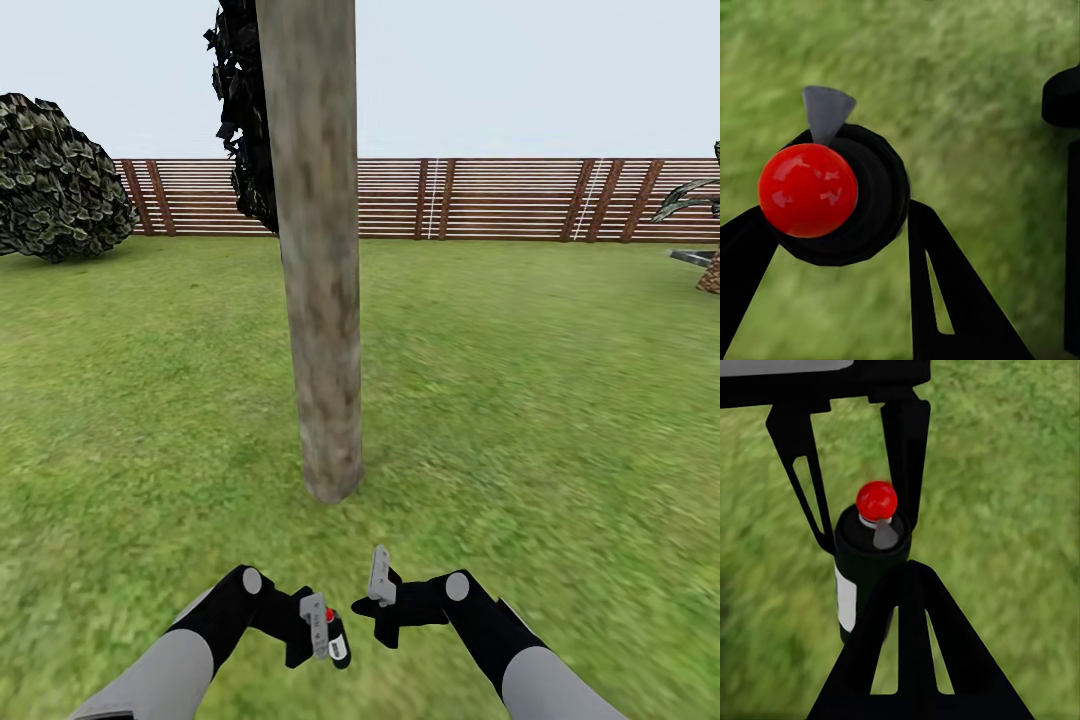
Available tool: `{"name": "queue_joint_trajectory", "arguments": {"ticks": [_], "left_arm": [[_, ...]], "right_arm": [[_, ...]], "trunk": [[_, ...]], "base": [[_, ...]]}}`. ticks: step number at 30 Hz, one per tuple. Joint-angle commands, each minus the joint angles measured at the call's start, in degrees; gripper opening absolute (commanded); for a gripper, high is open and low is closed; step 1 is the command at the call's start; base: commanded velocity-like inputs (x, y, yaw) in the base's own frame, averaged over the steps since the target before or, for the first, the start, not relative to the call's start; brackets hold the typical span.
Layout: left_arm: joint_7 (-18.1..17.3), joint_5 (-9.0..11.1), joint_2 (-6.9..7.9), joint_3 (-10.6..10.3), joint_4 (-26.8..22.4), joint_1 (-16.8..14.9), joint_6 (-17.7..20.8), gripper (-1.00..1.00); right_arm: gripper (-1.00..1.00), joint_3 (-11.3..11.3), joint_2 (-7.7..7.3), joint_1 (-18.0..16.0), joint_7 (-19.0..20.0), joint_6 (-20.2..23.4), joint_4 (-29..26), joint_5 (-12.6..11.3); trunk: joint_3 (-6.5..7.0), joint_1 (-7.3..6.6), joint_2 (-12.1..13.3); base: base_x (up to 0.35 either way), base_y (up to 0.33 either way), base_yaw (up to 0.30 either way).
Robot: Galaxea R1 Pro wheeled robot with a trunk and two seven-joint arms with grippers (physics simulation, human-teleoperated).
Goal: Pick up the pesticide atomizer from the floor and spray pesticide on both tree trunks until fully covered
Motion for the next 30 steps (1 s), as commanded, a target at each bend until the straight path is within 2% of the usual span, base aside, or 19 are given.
{"name": "queue_joint_trajectory", "arguments": {"ticks": [1, 16, 30], "left_arm": [[-0.17, -0.57, -0.12, 0.5, -0.05, -0.05, -0.56, -1.0], [-0.17, 0.1, -1.83, 0.52, -0.05, -0.1, -0.81, -1.0], [-0.17, 0.34, -2.07, 0.63, -0.05, -0.1, -0.99, -1.0]], "right_arm": [[-1.0, -0.05, 0.01, -0.02, 0.03, -0.3, -0.07, 0.51], [-1.0, -0.05, 0.01, -0.02, 0.03, -0.34, -0.07, 0.51], [-1.0, -0.05, 0.01, -0.02, 0.03, -0.35, -0.07, 0.51]], "trunk": [[-0.05, -0.01, -0.02], [-0.05, -0.01, -0.02], [-0.05, -0.01, -0.02]], "base": [[0.0, 0.0, 0.0], [0.0, 0.0, 0.0], [0.0, 0.0, 0.0]]}}
